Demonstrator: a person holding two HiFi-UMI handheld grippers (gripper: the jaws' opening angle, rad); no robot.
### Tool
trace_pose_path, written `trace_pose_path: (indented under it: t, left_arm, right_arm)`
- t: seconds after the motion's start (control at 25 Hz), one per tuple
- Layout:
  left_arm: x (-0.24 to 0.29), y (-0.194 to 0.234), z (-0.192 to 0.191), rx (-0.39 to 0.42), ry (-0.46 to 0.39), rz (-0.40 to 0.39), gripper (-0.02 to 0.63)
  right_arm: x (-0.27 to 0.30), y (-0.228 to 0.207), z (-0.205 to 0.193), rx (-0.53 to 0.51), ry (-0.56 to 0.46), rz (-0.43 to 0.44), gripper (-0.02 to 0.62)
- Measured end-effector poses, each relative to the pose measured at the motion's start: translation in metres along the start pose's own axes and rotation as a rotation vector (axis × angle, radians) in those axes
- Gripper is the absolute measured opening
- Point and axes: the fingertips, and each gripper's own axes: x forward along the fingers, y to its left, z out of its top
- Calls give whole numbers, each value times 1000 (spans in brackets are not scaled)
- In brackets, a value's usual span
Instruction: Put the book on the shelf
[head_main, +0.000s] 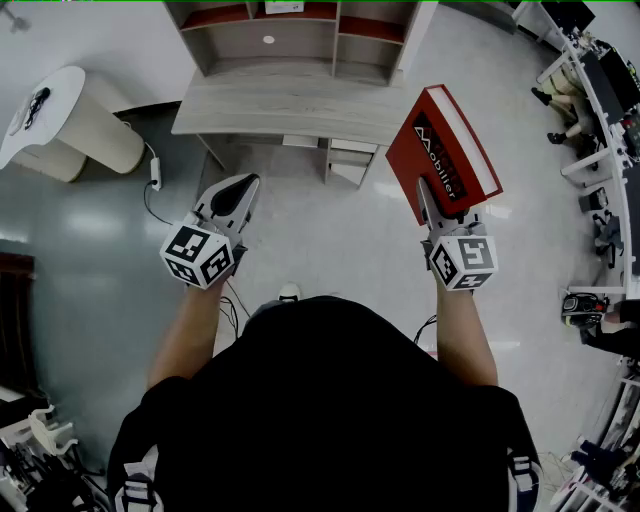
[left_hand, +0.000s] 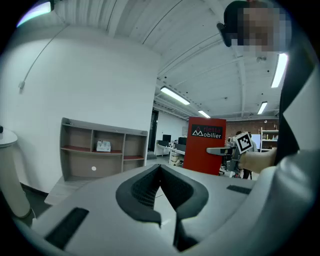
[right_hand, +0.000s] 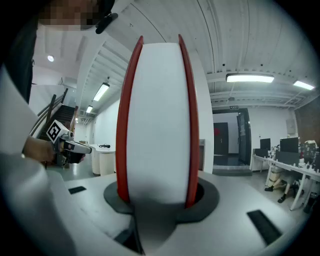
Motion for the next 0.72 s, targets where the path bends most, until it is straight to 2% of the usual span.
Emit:
trace_pose_path:
  t: [0.2,0.36,0.72]
  left_arm:
    - [5,-4,-12,4,26,-13,18]
    - [9,-10,-19,41,55,-4,18]
    - [7,-23,-26,33,53,24,18]
  right_arm:
    - [3,-5,-5,2,-3,0,172]
    - [4,-8,-10,-1,0,17,172]
    - [1,-16,-13,46,-38,54,173]
